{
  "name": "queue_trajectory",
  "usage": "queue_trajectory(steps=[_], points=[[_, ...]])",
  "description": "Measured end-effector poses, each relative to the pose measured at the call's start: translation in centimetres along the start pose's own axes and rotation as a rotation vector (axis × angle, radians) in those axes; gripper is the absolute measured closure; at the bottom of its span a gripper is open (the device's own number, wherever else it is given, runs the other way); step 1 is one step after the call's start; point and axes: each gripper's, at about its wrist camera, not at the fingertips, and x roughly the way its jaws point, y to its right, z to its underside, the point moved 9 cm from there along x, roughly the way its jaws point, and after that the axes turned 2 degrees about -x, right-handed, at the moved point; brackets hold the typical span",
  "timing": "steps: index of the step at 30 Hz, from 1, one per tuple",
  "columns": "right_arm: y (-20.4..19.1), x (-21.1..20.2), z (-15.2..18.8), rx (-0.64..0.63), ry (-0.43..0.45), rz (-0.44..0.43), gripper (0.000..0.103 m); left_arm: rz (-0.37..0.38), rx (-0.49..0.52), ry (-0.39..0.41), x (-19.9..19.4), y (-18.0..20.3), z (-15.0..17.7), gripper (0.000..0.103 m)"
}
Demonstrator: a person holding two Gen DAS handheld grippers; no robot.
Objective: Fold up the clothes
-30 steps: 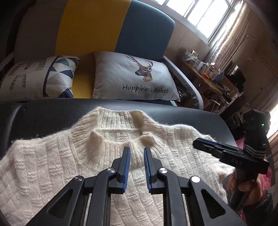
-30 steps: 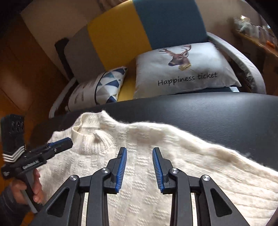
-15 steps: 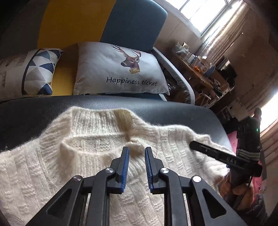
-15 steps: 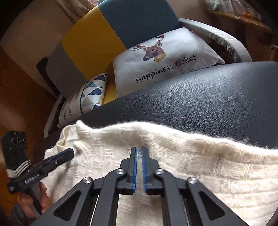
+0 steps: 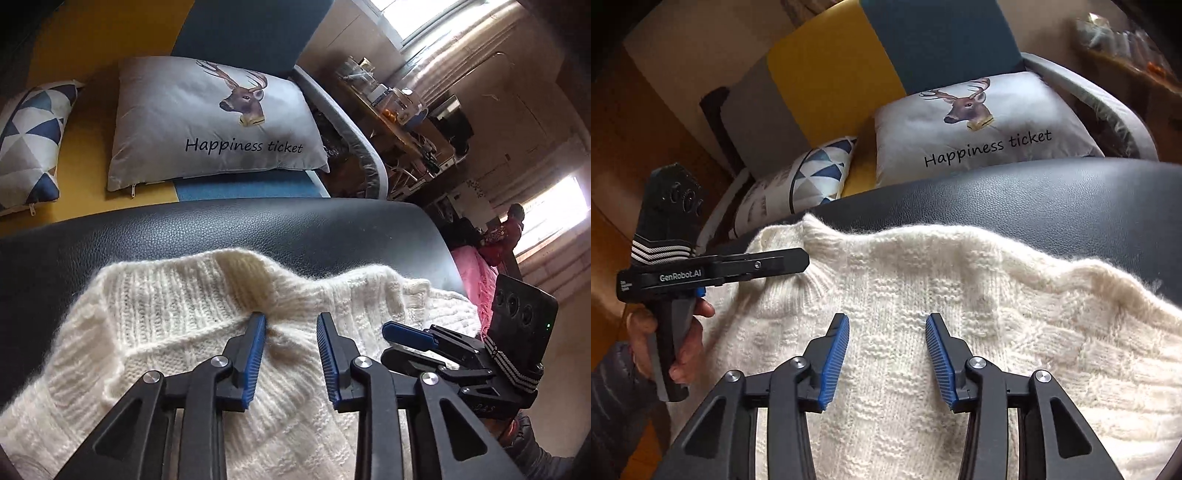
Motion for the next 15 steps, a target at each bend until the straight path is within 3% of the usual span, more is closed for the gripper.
queue_trajectory(steps=[2, 4, 7, 12, 14, 15], points=[[0.1, 0.0, 0.2, -0.007, 0.013, 0.000, 0.058, 0.039, 0.029, 0.024, -0.2, 1.6, 0.1, 0.097], [-0.1, 0.0, 0.6, -0.026, 0.037, 0.005, 0.058, 0.076, 0.068, 0.080, -1.4, 3.2, 0.0, 0.098], [-0.1, -0.2, 0.8, -0.040, 0.064, -0.001, 0.058, 0.010, 0.080, 0.129, -2.2, 2.8, -0.6, 0.098], [-0.3, -0.2, 0.8, -0.046, 0.075, 0.011, 0.058, -0.191, 0.071, 0.085, -0.4, -0.6, -1.0, 0.097], [-0.4, -0.2, 0.8, -0.058, 0.075, 0.024, 0.058, -0.198, 0.071, 0.066, -0.4, -0.3, -0.8, 0.094], [-0.4, -0.3, 0.8, -0.061, 0.075, 0.028, 0.058, -0.187, 0.055, 0.076, -1.0, -0.2, -0.6, 0.088]])
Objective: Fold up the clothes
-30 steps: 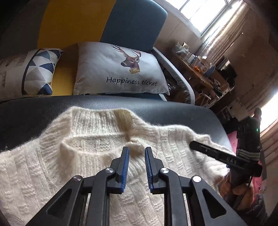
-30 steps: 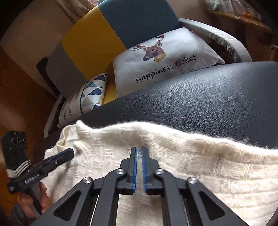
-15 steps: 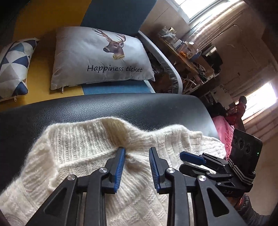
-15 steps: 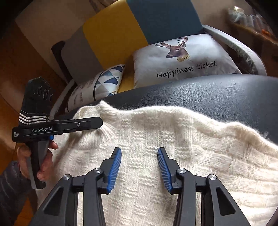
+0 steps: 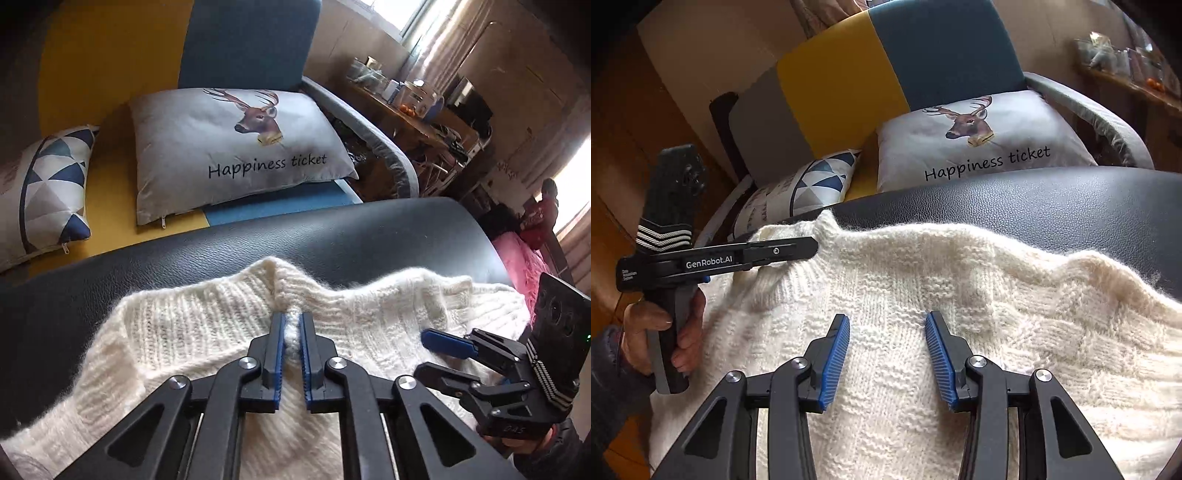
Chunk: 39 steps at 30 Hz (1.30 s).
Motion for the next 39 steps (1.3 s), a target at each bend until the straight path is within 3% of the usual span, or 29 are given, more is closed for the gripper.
queue_trajectory(steps=[3, 7, 9, 13, 15, 21, 24, 26, 30, 34, 36, 39], points=[[0.0, 0.0, -0.1, -0.003, -0.003, 0.005, 0.058, 0.024, -0.072, 0.058, -2.8, -0.9, 1.0, 0.086], [-0.4, -0.4, -0.8, 0.028, -0.050, -0.008, 0.058, -0.058, -0.093, 0.137, -6.8, -3.2, 4.8, 0.085], [-2.2, -0.9, -2.2, 0.050, -0.043, -0.096, 0.056, -0.088, -0.127, 0.163, -8.1, -4.4, 6.7, 0.085], [-8.1, 1.1, -5.6, 0.091, -0.078, -0.355, 0.051, -0.122, -0.193, 0.183, -8.7, -6.5, 9.5, 0.085], [-10.9, 3.3, -6.4, 0.112, -0.134, -0.429, 0.034, -0.094, -0.196, 0.185, -8.5, -7.0, 10.3, 0.086], [-15.0, 11.0, -6.3, 0.194, -0.313, -0.468, 0.030, -0.026, -0.241, 0.200, -8.4, -8.0, 10.8, 0.086], [-17.3, 11.4, -7.3, 0.272, -0.268, -0.653, 0.029, -0.012, -0.249, 0.208, -8.5, -8.3, 11.1, 0.086], [-16.9, 12.3, -8.0, 0.284, -0.223, -0.609, 0.027, -0.024, -0.242, 0.207, -8.3, -8.2, 11.0, 0.086], [-14.8, 12.8, -8.2, 0.309, -0.238, -0.511, 0.029, -0.041, -0.233, 0.205, -8.0, -7.9, 10.7, 0.087], [-13.4, 8.0, -8.2, 0.240, -0.204, -0.503, 0.025, -0.040, -0.255, 0.190, -8.4, -7.8, 9.9, 0.086], [-11.7, 5.5, -7.4, 0.186, -0.198, -0.453, 0.019, -0.040, -0.253, 0.217, -8.9, -7.8, 8.7, 0.085], [-8.2, 3.4, -5.1, 0.166, -0.223, -0.350, 0.017, -0.111, -0.258, 0.209, -8.4, -8.8, 7.4, 0.084]])
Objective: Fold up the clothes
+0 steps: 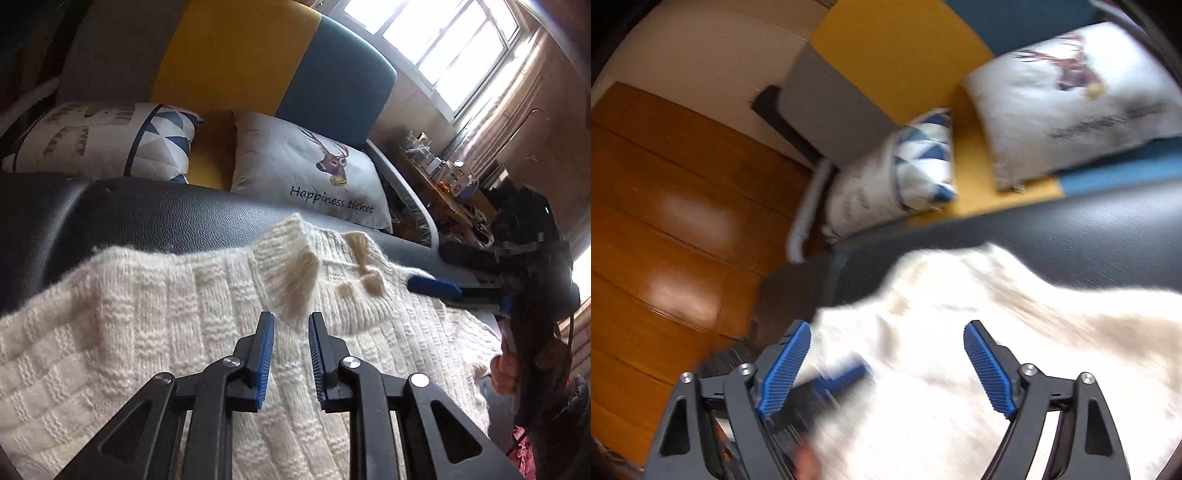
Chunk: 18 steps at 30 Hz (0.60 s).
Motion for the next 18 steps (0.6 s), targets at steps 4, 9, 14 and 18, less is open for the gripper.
queue_trajectory(steps=[4, 9, 14, 18], points=[[6.2, -1.6, 2.2, 0.088, 0.004, 0.153, 0.025, -0.042, -0.004, 0.003, 1.6, -1.7, -0.1, 0.091], [8.1, -4.7, 3.1, 0.176, 0.101, 0.093, 0.045, -0.086, -0.034, -0.026, 0.5, -1.4, 0.2, 0.087], [9.5, -14.0, 8.0, 0.195, 0.229, 0.096, 0.041, -0.024, -0.039, -0.019, -2.5, 1.3, 2.5, 0.084], [15.8, -25.2, 13.9, 0.347, 0.388, 0.194, 0.027, 0.019, 0.043, -0.053, -2.8, 5.6, 6.1, 0.084]])
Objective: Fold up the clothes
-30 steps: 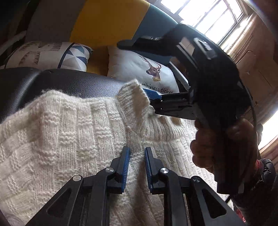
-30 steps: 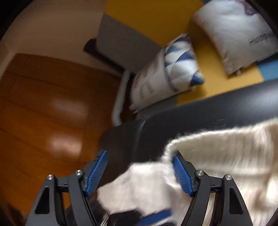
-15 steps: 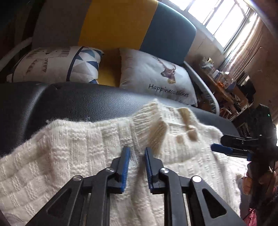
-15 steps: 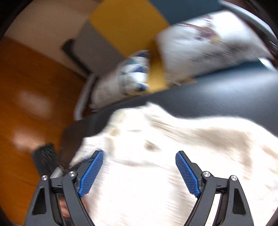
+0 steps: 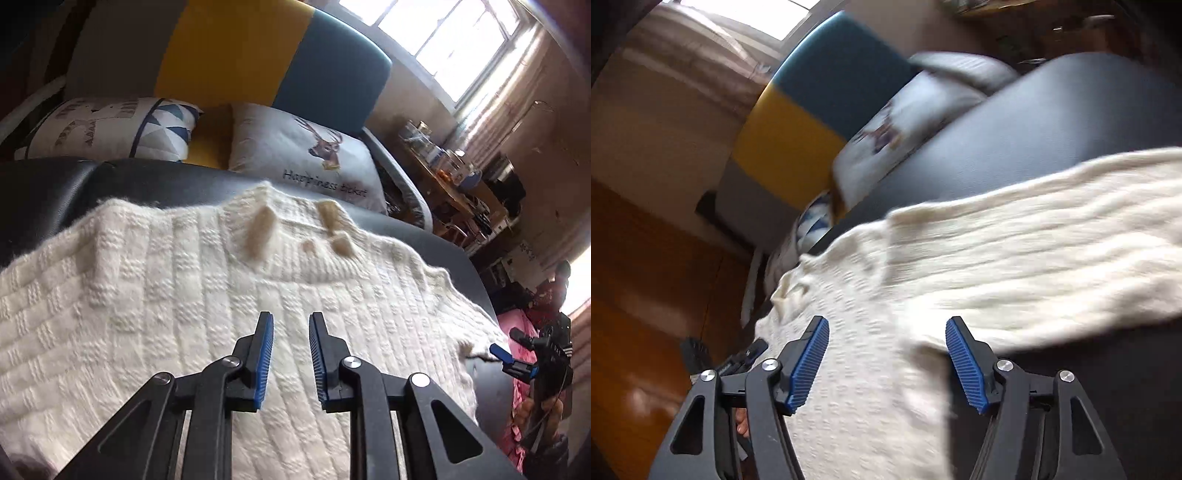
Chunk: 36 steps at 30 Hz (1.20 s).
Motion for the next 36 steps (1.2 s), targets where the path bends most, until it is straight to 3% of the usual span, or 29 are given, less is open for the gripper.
queue_trajectory(steps=[6, 8, 12, 16, 19, 20, 21, 25, 29, 32, 36], points=[[15.7, -14.4, -1.7, 0.299, 0.263, 0.259, 0.024, 0.018, 0.158, -0.078, 2.1, 7.2, 5.0, 0.084], [18.2, -16.1, -2.4, 0.344, 0.300, 0.314, 0.024, 0.012, 0.196, -0.109, 3.1, 9.0, 6.2, 0.084], [20.6, -15.2, -4.0, 0.404, 0.319, 0.320, 0.024, -0.030, 0.252, -0.148, 4.6, 10.8, 8.2, 0.083], [20.0, -13.7, -6.1, 0.364, 0.378, 0.324, 0.032, -0.046, 0.249, -0.149, 4.7, 10.8, 8.4, 0.082], [20.4, -12.7, -7.0, 0.332, 0.375, 0.407, 0.069, -0.034, 0.224, -0.156, 4.6, 10.6, 8.3, 0.082], [20.7, -12.4, -7.2, 0.341, 0.369, 0.408, 0.091, -0.036, 0.222, -0.156, 4.7, 10.6, 8.3, 0.082], [21.0, -12.0, -7.2, 0.353, 0.365, 0.403, 0.094, -0.039, 0.218, -0.160, 4.7, 10.6, 8.3, 0.082], [20.5, -11.7, -8.2, 0.310, 0.370, 0.390, 0.094, -0.038, 0.186, -0.181, 4.7, 10.9, 8.1, 0.082], [15.7, -11.1, -9.6, 0.098, 0.354, 0.326, 0.094, 0.075, 0.106, -0.217, 4.7, 13.0, 7.1, 0.082], [11.0, -8.7, -9.2, -0.123, 0.268, 0.318, 0.094, 0.160, 0.093, -0.240, 5.2, 16.3, 6.2, 0.082], [7.1, -4.2, -6.0, -0.324, 0.130, 0.330, 0.097, 0.265, 0.093, -0.292, 6.5, 21.7, 5.6, 0.081]])
